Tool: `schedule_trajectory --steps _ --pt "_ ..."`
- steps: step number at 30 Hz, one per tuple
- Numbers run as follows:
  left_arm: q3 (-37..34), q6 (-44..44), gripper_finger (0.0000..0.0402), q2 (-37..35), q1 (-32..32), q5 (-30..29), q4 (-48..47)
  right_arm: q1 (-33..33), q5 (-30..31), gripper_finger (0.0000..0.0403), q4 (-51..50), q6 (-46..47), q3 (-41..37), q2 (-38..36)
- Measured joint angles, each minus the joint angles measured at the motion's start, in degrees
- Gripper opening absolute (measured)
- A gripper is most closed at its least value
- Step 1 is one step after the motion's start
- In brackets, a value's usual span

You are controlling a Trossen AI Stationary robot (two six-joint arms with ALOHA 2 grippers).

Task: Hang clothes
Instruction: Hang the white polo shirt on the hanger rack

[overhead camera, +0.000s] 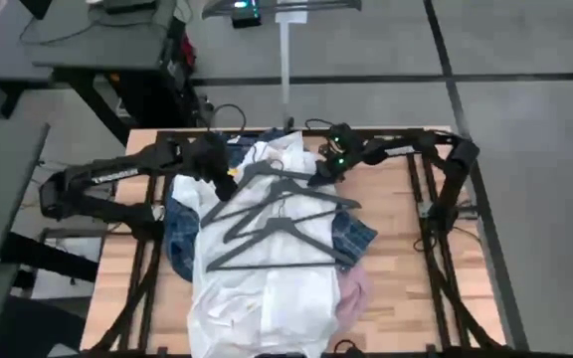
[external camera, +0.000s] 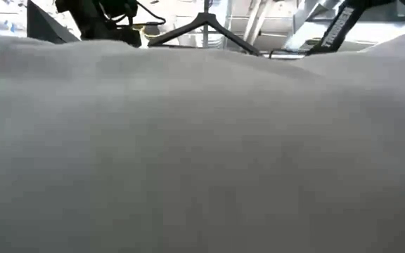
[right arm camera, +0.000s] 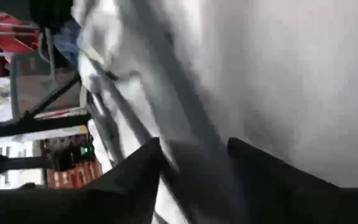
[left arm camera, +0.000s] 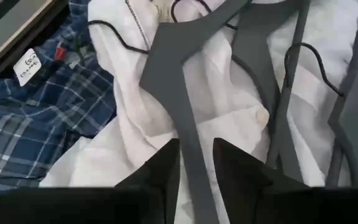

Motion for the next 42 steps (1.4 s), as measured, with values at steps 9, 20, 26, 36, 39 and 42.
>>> schedule_trajectory --steps 9,20,26,36,39,42 --pt "0.00 -0.42 0.0082 -0.01 -0.01 -0.02 0.20 -1.59 -2.88 0.0029 10.11 1.05 0.15 -1.67" --pt "4.50 -2.16 0.0082 0.03 0.26 -0.50 0.21 -4.99 -0.52 0.0025 8.14 0.36 0.03 -19.75" --pt "8.88 -2.90 0.0089 0.08 4.18 -0.15 0.93 -10.86 2.48 0.0025 0.31 -1.71 0.07 -31.62" --pt "9.91 -0.29 0.0171 13.38 13.52 11.64 6.04 -18.72 6.05 0.0025 -14.93 -8.82 0.09 -43.55" --pt "11.20 1.20 0.0187 19.62 16.51 12.06 7.69 -19.86 6.40 0.0025 -15.94 -8.86 0.09 -45.06" --pt "12.82 2.67 0.0191 24.98 19.69 14.82 6.52 -20.41 7.00 0.0025 -16.30 -9.02 0.09 -46.46"
